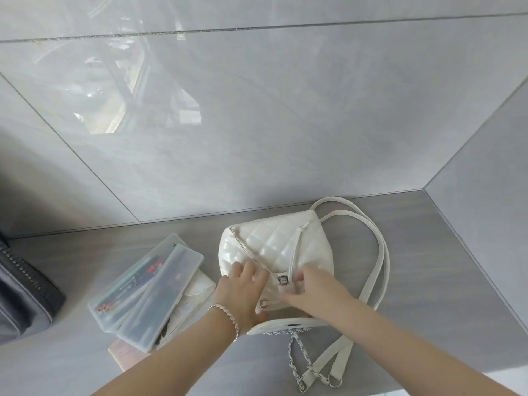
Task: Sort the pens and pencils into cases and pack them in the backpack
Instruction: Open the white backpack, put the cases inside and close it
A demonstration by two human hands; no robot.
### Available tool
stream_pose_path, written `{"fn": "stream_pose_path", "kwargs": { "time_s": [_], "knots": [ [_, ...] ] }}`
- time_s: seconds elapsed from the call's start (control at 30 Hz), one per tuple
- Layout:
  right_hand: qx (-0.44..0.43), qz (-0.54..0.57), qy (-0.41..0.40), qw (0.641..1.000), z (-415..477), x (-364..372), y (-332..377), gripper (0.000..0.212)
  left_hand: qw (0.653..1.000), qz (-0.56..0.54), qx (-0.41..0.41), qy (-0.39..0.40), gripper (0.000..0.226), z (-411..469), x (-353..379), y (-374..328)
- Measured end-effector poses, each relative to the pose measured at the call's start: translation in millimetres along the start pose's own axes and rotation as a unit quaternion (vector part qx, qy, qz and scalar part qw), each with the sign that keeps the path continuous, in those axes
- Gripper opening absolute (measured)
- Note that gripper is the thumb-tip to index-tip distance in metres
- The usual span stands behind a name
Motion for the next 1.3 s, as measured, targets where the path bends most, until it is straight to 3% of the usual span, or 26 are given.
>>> {"fn": "stream_pose_path", "kwargs": {
  "time_s": [0.13, 0.23, 0.3, 0.37, 0.43, 0.5, 0.6, 0.7, 0.83, 0.9, 0.97, 1.03, 1.1, 1.13, 1.2, 1.27, 1.3],
  "knots": [
    [0.027, -0.141, -0.009, 0.990, 7.4, 18.8, 8.1, 0.045, 1.000, 0.006, -0.009, 0.000, 0.075, -6.3, 4.2, -2.9],
    [0.010, -0.153, -0.030, 0.988, 7.3, 18.3, 9.0, 0.041, 0.995, -0.014, 0.009, -0.103, 0.094, -6.4, 5.7, 0.0],
    [-0.039, -0.132, -0.044, 0.990, 3.6, 15.5, 12.8, 0.031, 0.983, -0.045, 0.029, -0.178, 0.094, -7.9, 6.9, 2.1],
    [-0.089, -0.088, -0.058, 0.990, -1.3, 9.7, 17.4, 0.018, 0.971, -0.073, 0.064, -0.217, 0.087, -8.2, 5.3, 1.5],
    [-0.120, -0.024, -0.070, 0.990, -4.1, 0.4, 23.7, 0.039, 0.959, -0.103, 0.080, -0.253, 0.062, -7.0, -2.6, 2.2],
    [-0.139, 0.073, -0.126, 0.980, -5.6, -17.3, 32.7, 0.042, 0.942, -0.148, 0.097, -0.284, 0.039, -4.8, -16.7, 6.8],
    [-0.149, 0.149, -0.227, 0.951, -5.3, -51.5, 48.2, 0.031, 0.912, -0.166, 0.151, -0.342, 0.033, -4.1, -43.1, 12.7],
    [-0.161, 0.168, -0.264, 0.936, 7.4, -90.0, 63.1, 0.017, 0.875, -0.177, 0.189, -0.408, 0.025, -10.3, -66.0, 14.1],
    [-0.133, 0.260, -0.265, 0.919, 44.2, -133.2, 60.7, 0.014, 0.878, -0.180, 0.232, -0.378, 0.013, -12.6, -73.3, 13.4],
    [-0.110, 0.283, -0.290, 0.907, 59.5, -139.6, 52.3, 0.009, 0.895, -0.186, 0.243, -0.324, 0.010, -6.7, -70.4, 16.5],
    [-0.103, 0.285, -0.310, 0.901, 70.9, -138.2, 46.8, 0.018, 0.917, -0.176, 0.252, -0.254, 0.016, -1.0, -61.8, 20.8],
    [-0.081, 0.235, -0.305, 0.919, 77.9, -129.1, 44.8, 0.025, 0.935, -0.175, 0.241, -0.192, 0.015, 4.1, -52.8, 26.2],
    [-0.018, 0.074, -0.308, 0.948, 64.5, -114.9, 47.7, 0.051, 0.945, -0.203, 0.197, -0.164, 0.015, 7.5, -47.1, 33.0],
    [-0.035, -0.025, -0.329, 0.943, 50.2, -105.5, 56.4, 0.065, 0.947, -0.206, 0.173, -0.174, 0.021, 8.4, -45.2, 35.9],
    [-0.184, -0.163, -0.352, 0.903, 12.6, -79.5, 82.8, 0.058, 0.949, -0.192, 0.130, -0.212, 0.023, 10.2, -45.6, 37.2],
    [-0.274, -0.180, -0.212, 0.921, -13.8, -48.8, 94.8, 0.034, 0.944, -0.204, 0.092, -0.244, 0.019, 9.8, -57.0, 36.5],
    [-0.267, -0.164, -0.122, 0.942, -18.9, -36.4, 92.3, 0.026, 0.940, -0.201, 0.075, -0.264, 0.020, 10.4, -62.7, 36.8]
  ]
}}
Point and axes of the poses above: each hand's wrist, its own z-axis towards the middle knuckle, its own x-axis out of the palm, y = z × x, the point moved 5 cm from there along z, towards the middle knuckle, and after that the axes turned 9 degrees about -x, right-handed, at the moved point
